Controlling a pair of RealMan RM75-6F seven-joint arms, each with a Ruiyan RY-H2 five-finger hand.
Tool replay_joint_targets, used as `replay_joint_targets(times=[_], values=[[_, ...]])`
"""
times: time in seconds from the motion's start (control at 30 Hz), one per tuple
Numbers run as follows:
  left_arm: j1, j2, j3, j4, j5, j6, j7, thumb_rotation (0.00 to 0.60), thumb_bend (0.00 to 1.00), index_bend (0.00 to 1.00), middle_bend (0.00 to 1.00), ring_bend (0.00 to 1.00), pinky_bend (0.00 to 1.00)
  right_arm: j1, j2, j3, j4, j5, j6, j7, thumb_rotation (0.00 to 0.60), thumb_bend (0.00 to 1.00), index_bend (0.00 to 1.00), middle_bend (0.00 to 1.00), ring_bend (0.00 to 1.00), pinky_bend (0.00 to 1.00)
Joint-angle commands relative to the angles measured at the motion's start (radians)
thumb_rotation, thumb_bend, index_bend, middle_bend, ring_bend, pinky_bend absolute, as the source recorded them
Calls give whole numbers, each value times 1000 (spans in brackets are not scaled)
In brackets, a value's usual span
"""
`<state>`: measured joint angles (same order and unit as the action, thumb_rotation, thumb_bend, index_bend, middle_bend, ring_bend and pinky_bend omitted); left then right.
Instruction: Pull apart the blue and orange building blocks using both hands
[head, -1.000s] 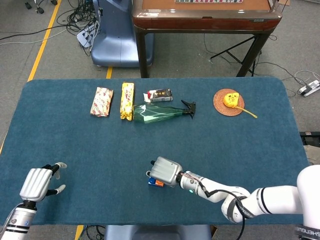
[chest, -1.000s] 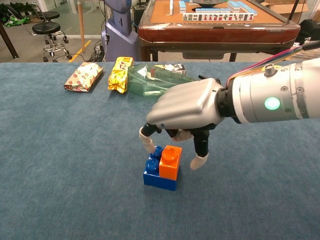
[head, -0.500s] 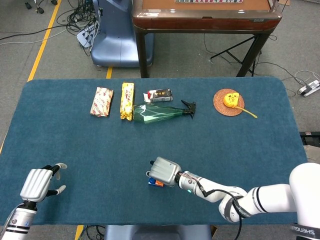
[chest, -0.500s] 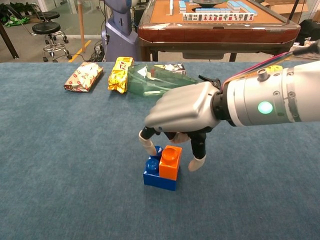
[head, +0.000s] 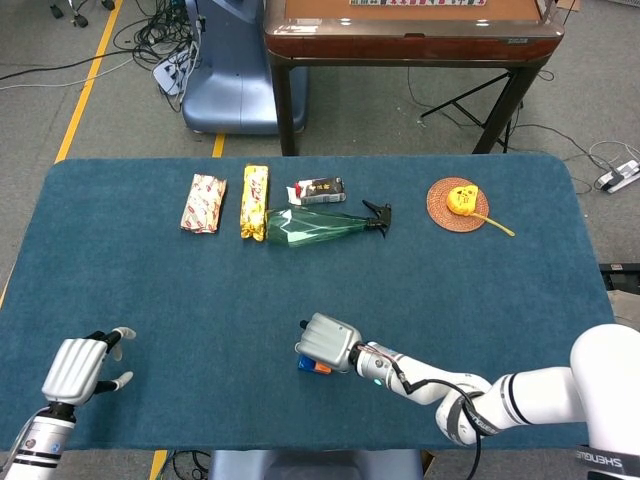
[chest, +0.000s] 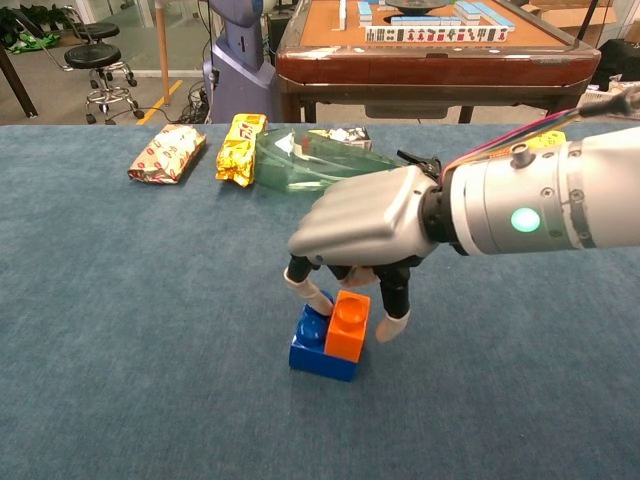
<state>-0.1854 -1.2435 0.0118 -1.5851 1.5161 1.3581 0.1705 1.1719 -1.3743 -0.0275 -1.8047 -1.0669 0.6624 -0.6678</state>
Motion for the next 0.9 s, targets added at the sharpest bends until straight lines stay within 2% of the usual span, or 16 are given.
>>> replay_joint_targets(times=[0.03,0.37,0.7,0.9], values=[[0,-1,0,1,0,-1,0,600,16,431,554,504,711,2,-3,-3,4,0,4,-1,600,22,518,1000,1000,1000],[1,-3,2,4,-1,-1,-2,600,17,431,554,504,711,-3,-15,-8,15,-16,22,17,600,90,637,1000,1000,1000],[-1,-6,0,3,0,-2,-3,600,16,431,554,504,711,-25,-10,4,21,-61,37,81,600,156,684,1000,1000,1000],[-5,-6,-9,-6,-1,2,-18,600,17,426,554,504,711,-50,12,30,17,-93,60,154,600,184,686,1000,1000,1000]])
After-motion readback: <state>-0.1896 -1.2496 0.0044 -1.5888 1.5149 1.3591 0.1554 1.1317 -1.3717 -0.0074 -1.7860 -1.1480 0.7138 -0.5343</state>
